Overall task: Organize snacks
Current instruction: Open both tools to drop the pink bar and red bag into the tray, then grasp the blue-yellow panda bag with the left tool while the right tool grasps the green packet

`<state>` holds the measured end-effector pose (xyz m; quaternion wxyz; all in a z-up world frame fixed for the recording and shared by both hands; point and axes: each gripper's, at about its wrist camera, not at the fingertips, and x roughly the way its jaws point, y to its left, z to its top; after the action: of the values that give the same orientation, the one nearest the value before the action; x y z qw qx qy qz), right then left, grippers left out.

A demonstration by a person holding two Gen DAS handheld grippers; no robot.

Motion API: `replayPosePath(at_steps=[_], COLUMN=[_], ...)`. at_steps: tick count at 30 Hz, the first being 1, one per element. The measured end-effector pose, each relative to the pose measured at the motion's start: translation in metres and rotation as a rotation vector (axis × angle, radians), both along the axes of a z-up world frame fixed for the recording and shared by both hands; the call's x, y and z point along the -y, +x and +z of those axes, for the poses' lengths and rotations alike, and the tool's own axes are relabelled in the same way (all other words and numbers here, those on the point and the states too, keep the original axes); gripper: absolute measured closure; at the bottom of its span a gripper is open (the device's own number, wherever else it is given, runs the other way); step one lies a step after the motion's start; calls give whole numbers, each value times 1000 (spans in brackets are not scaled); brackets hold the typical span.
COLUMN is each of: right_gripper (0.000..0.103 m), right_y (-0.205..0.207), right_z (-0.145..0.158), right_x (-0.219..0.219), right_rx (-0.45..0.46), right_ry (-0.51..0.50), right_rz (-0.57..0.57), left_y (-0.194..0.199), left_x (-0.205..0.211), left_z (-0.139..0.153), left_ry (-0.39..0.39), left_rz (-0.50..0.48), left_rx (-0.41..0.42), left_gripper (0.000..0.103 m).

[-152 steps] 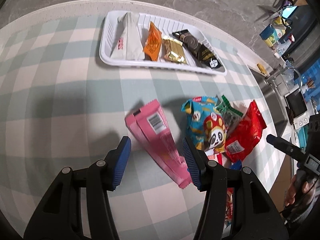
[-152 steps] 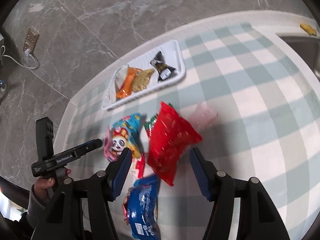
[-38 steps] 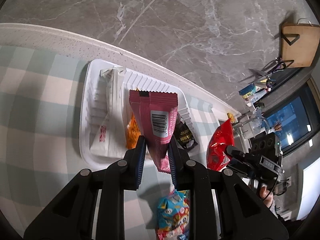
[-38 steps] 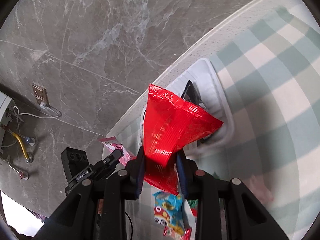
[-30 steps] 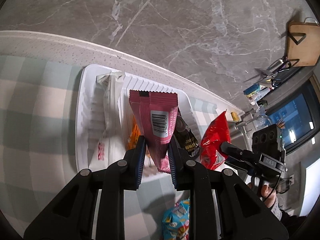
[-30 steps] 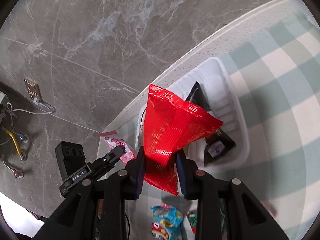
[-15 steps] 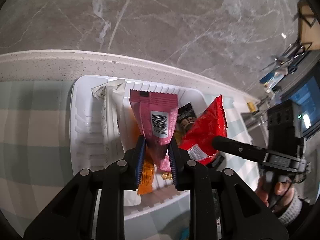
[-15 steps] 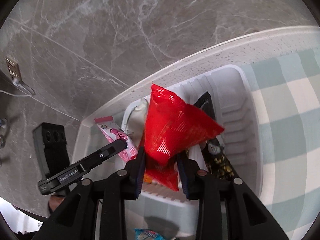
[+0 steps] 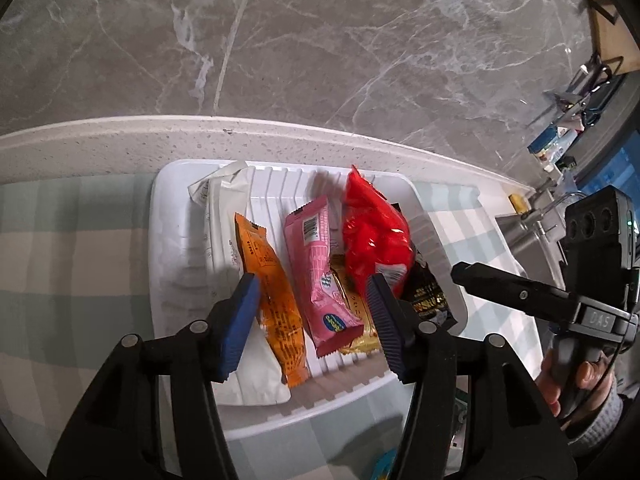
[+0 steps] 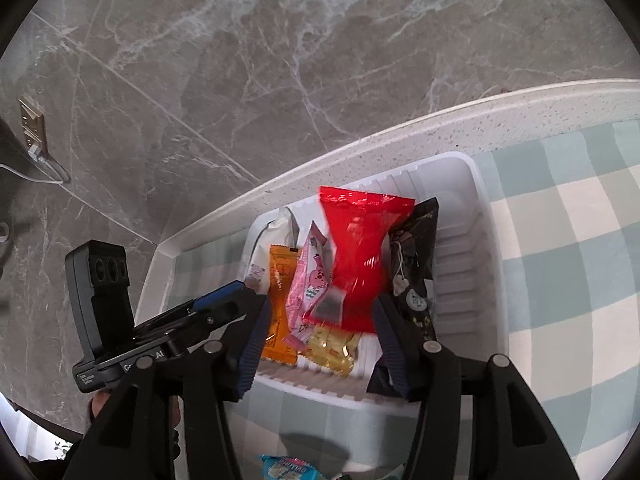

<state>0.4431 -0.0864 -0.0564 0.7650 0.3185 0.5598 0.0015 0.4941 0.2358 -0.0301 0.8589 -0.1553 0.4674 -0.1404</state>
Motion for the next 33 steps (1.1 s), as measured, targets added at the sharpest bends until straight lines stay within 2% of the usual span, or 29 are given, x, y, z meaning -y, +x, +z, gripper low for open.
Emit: replayPosePath(at_steps=[10, 16, 24, 33], right_gripper=[43, 43, 42, 41], right_y=[-48, -90, -144, -182], right_z=[36, 48, 54, 54], right_x=[-6, -10, -12, -17], right_rx=[31, 15, -18, -32], right_ry=[-59, -106, -109, -98], right_rz=[20, 16, -47, -102], left_y=[-62, -101, -146, -170], left_x=[3, 11, 33, 69], left_z=[19, 16, 2, -8], left_ry=[19, 13, -8, 36], left_rz=[-17, -48, -104, -190], left_rx=[31, -2, -68, -118], left_gripper=[49, 49, 49, 48])
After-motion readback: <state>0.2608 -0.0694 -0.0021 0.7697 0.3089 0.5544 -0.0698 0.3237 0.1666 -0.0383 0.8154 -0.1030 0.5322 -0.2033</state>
